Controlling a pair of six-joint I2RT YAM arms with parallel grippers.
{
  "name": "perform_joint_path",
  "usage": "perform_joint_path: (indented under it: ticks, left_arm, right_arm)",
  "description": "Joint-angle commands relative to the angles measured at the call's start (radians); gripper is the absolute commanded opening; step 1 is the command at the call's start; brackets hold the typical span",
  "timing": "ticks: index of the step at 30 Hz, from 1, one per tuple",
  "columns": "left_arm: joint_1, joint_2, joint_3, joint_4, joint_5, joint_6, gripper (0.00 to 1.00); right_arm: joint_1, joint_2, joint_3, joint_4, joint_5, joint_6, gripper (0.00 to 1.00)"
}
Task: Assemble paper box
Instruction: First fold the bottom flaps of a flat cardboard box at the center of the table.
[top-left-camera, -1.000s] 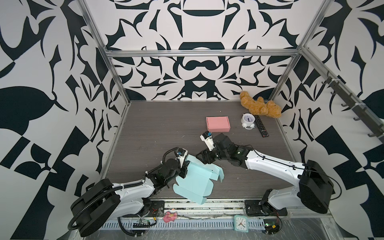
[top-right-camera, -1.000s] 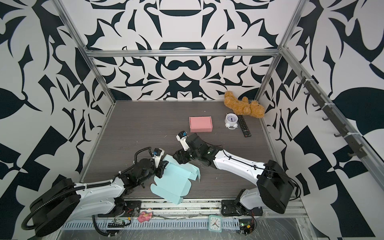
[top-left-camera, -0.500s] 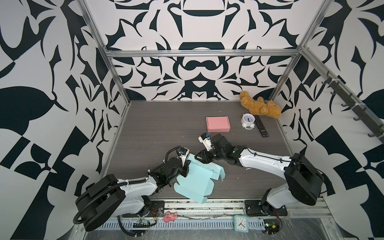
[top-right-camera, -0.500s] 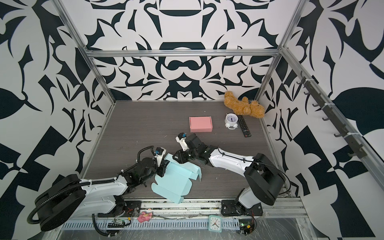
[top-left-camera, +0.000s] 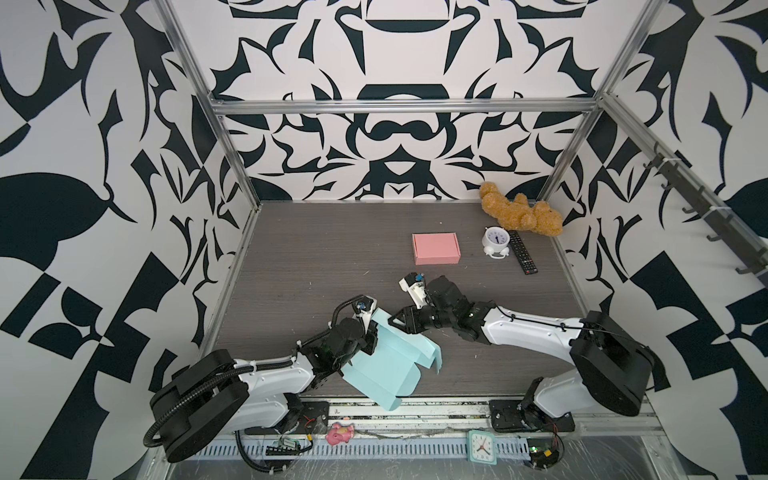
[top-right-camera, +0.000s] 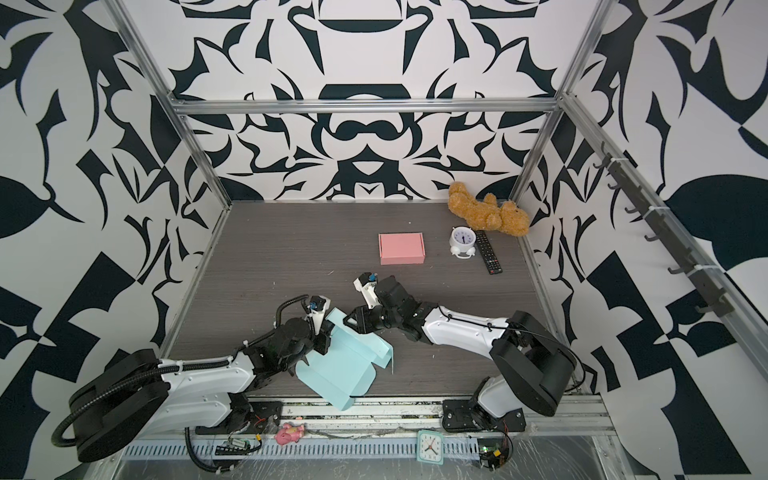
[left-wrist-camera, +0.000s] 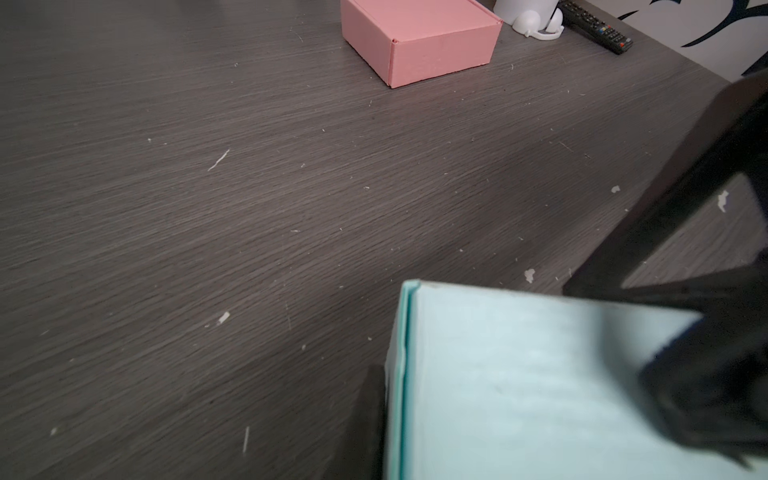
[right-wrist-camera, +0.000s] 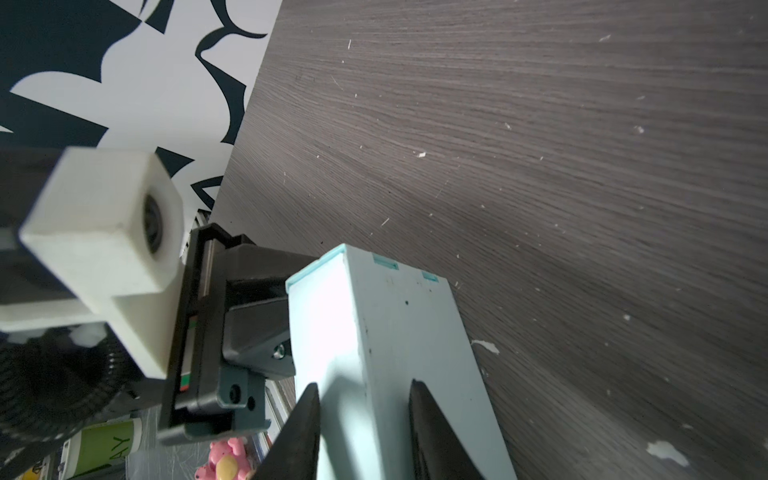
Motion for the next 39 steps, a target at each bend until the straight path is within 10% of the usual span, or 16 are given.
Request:
perform_joint_path:
  ticks: [1, 39]
  left_arm:
    - [-0.006, 0.001, 0.003, 0.024, -0.038, -0.015, 0.10]
    - [-0.015, 0.058, -0.062, 0.122, -0.033, -0.053, 0.19]
  right_arm:
    - [0.055, -0.012, -0.015, 0.041, -0.037, 0.059, 0.37]
    - [0.089, -0.066, -0.068, 0.020, 0.100, 0.067, 0.37]
